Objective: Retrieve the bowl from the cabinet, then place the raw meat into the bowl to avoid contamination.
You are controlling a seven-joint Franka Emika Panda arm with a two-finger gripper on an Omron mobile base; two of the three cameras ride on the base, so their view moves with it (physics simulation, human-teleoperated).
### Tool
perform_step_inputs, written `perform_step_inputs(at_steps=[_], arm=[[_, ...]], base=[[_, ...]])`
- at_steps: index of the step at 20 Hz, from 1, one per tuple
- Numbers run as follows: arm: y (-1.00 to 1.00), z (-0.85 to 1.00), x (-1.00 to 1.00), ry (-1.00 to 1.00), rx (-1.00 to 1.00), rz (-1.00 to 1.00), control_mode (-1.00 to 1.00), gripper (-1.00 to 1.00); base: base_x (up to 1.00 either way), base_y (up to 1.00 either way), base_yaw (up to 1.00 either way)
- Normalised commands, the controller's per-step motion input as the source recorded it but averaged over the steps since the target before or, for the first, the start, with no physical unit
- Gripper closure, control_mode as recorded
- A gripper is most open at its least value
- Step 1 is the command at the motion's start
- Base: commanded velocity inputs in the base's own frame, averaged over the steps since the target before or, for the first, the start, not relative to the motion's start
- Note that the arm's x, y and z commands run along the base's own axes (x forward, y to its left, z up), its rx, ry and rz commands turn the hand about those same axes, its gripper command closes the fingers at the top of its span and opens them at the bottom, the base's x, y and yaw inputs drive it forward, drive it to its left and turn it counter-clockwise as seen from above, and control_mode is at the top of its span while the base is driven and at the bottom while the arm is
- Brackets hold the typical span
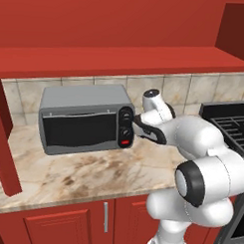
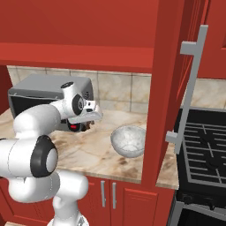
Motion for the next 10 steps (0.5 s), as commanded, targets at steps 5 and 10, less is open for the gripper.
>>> perform_step_inputs(at_steps=[5,10], arm=[[-0.41,0.24,-0.03,0.0,-0.06,0.0,-1.0,1.0],[-0.59,0.11,-0.22,-0.05,0.0,0.0,-1.0,1.0]], base=[[0.0,0.0,0.0],[0.0,0.0,0.0]])
